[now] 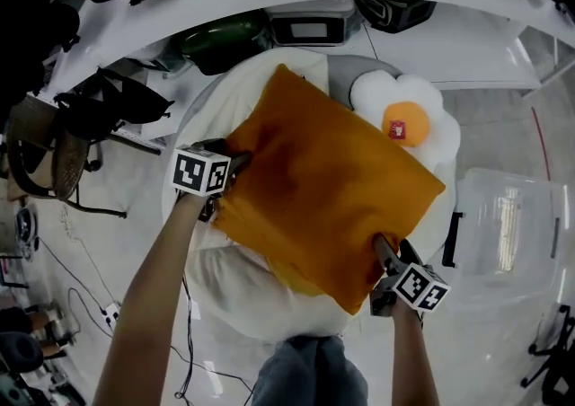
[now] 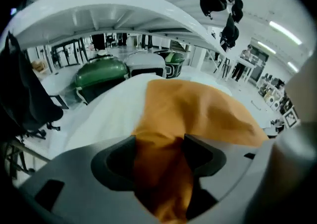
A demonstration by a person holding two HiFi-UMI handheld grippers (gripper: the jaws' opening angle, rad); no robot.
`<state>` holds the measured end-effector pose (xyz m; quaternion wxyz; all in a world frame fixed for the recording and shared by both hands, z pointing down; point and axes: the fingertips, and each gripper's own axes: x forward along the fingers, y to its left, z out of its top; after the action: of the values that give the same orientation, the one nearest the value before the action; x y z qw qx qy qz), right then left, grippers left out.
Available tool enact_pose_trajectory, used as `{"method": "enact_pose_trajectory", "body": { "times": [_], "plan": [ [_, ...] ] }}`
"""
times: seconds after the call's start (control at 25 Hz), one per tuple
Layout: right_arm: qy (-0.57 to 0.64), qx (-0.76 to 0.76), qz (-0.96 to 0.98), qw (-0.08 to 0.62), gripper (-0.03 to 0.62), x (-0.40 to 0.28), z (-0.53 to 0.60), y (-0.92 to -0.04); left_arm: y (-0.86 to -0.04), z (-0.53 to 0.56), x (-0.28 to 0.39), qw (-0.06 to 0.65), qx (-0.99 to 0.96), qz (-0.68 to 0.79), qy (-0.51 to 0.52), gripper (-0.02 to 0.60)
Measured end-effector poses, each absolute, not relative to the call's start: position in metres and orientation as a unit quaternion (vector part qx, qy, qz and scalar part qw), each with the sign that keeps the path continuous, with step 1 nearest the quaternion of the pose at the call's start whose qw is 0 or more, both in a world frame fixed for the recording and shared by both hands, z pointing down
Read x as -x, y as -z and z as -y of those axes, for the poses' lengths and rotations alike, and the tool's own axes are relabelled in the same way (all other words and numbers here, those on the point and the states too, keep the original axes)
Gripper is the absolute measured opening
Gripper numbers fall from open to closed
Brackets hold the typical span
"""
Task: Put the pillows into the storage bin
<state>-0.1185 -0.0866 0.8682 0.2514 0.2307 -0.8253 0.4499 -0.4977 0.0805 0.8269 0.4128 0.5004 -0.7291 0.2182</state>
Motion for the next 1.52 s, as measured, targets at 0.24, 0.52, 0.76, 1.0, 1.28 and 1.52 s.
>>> {"method": "enact_pose_trajectory", "body": {
  "times": [0.24, 0.52, 0.76, 1.0, 1.28, 1.52],
  "plan": [
    [-0.437, -0.231, 0.822, 0.284, 0.304, 0.124, 0.086, -0.873, -0.827, -0.074, 0.482, 0.402, -0.511, 0.730, -0.212, 0.210],
    [-0.373, -0.264, 0.840, 0.292, 0.061, 0.121, 0.091, -0.825, -0.772, -0.070, 0.462, 0.365, -0.534, 0.729, -0.225, 0.036],
    [-0.316, -0.303, 0.852, 0.288, 0.020, 0.088, 0.096, -0.746, -0.703, -0.082, 0.415, 0.351, -0.559, 0.723, -0.204, 0.026],
    [-0.282, -0.303, 0.860, 0.299, 0.020, 0.041, 0.086, -0.666, -0.636, -0.114, 0.357, 0.363, -0.551, 0.737, -0.147, 0.027],
    [-0.268, -0.326, 0.856, 0.297, 0.018, -0.018, 0.103, -0.628, -0.609, -0.098, 0.299, 0.363, -0.558, 0.733, -0.138, 0.026],
    [-0.261, -0.339, 0.856, 0.290, 0.018, -0.059, 0.144, -0.617, -0.602, -0.051, 0.262, 0.358, -0.564, 0.732, -0.134, 0.026]
  ]
}}
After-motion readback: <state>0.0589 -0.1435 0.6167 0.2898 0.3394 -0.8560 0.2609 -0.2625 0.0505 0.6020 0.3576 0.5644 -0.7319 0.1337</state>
